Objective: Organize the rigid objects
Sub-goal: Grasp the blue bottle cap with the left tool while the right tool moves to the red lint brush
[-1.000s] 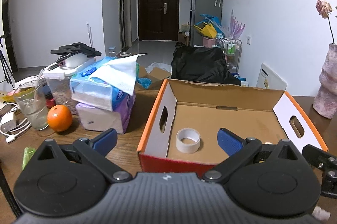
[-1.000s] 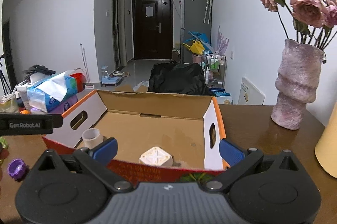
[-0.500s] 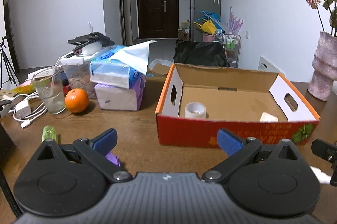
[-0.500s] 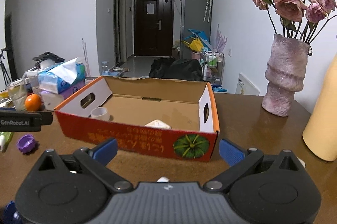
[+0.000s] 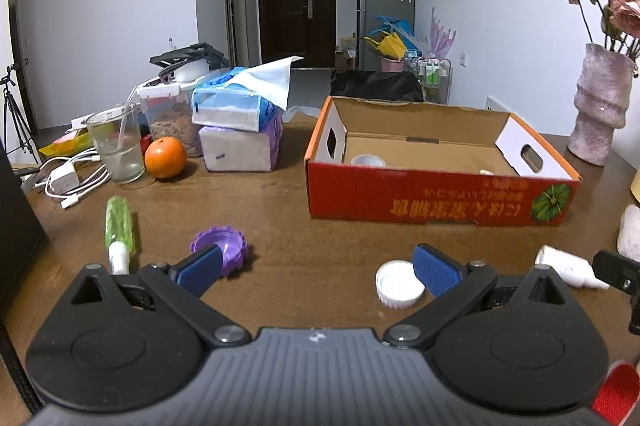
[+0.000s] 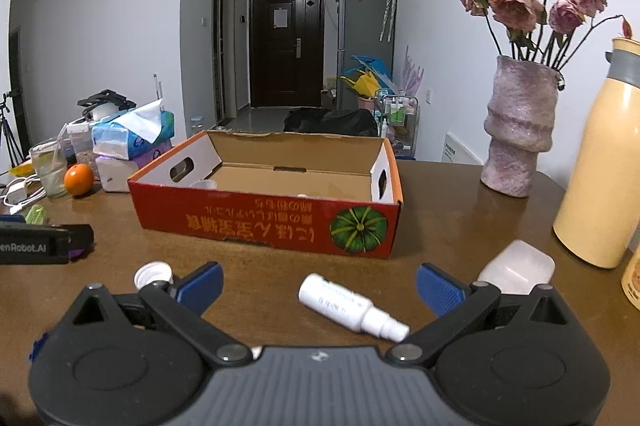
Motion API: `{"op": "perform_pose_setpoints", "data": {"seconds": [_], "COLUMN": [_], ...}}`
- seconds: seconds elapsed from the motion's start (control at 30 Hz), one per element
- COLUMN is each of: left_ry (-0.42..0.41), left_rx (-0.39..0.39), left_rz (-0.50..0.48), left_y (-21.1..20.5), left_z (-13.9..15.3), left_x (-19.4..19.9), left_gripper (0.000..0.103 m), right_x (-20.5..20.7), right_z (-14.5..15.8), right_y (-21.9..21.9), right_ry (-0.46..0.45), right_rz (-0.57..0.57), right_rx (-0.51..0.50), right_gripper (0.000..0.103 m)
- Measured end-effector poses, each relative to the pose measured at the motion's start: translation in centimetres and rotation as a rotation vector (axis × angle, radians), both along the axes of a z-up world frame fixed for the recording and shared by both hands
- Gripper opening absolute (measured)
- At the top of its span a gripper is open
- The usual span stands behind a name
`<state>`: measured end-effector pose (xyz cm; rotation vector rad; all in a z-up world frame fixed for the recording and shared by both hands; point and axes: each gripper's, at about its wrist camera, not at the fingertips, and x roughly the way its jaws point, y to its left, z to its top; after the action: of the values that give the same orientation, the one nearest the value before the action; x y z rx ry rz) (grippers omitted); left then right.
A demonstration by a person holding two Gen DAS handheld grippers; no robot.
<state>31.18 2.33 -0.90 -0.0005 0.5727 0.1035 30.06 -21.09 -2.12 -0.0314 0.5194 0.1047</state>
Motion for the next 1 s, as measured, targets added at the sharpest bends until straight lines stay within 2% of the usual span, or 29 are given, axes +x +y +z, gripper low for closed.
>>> {"op": "perform_pose_setpoints", "data": {"seconds": [0.3, 0.6, 1.0], "left_ry": [-0.002, 0.03, 0.11], "left_rx": [-0.008, -0.004, 0.016], "left_rz": [-0.001, -0.016, -0.039], "left_y": [0.4, 0.7, 0.1], "left_z": [-0.7, -2.5, -5.0], "left_x": [-3.8, -6.7, -6.7], "left_gripper": [0.103, 0.103, 0.103], "right_x": [-3.7, -7.0, -9.5], "right_z": [-1.1, -2.4, -3.2], "right_y": [0.7, 0.5, -0.3], "right_ry": [0.007, 0.022, 0.047], "right_rz": [0.004, -0.012, -0.057], "right_rx": [-0.032, -0.031, -0.028], "right_gripper": [0.103, 0.103, 0.103]}}
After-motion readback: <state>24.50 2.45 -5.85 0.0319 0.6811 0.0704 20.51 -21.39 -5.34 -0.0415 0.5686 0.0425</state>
